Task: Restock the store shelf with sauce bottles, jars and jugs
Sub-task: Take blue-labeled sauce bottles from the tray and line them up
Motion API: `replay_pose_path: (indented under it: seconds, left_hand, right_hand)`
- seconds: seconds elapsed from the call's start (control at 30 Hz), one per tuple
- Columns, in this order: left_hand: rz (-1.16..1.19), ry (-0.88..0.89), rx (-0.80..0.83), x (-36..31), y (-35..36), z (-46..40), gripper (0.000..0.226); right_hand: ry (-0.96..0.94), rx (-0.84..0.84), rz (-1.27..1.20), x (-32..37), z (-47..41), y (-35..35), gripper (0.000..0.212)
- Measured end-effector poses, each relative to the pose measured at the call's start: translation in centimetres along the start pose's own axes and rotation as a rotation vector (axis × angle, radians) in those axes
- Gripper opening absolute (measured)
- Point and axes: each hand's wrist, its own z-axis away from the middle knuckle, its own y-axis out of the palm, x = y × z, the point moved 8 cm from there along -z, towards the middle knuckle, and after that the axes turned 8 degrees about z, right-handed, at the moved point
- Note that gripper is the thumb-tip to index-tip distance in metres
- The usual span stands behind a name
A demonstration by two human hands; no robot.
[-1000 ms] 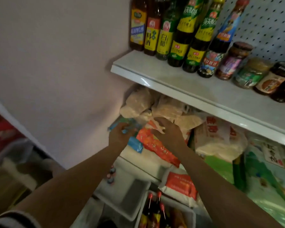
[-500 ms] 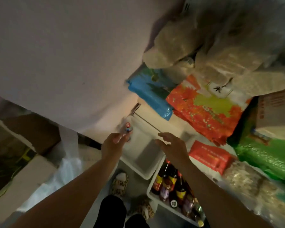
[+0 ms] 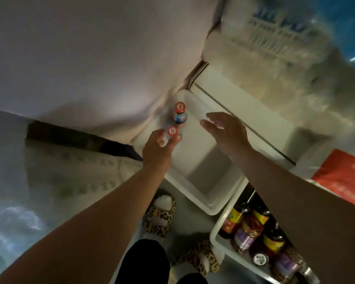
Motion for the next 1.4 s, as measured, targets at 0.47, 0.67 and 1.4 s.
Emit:
replay_pose_path:
  seconds: [0.47, 0.67, 1.4]
  left_hand:
    - [0.064, 0.133, 0.068, 4.7, 3.2, -7.2, 0.036]
    - [-0.042, 0.16, 0.133, 4.0, 3.7, -7.8, 0.041]
    - [-0.124, 0.166, 0.268, -14.1, -1.8, 9.0, 0.037]
  right_hand:
    - [-0.14, 0.149, -0.097, 0.3, -10.3, 9.9, 0.048]
    - [-0.155, 0.152, -0.052, -0.1, -10.9, 10.2, 0.046]
    - [0.033, -0.088, -0.117, 4.1, 13.6, -12.5, 0.005]
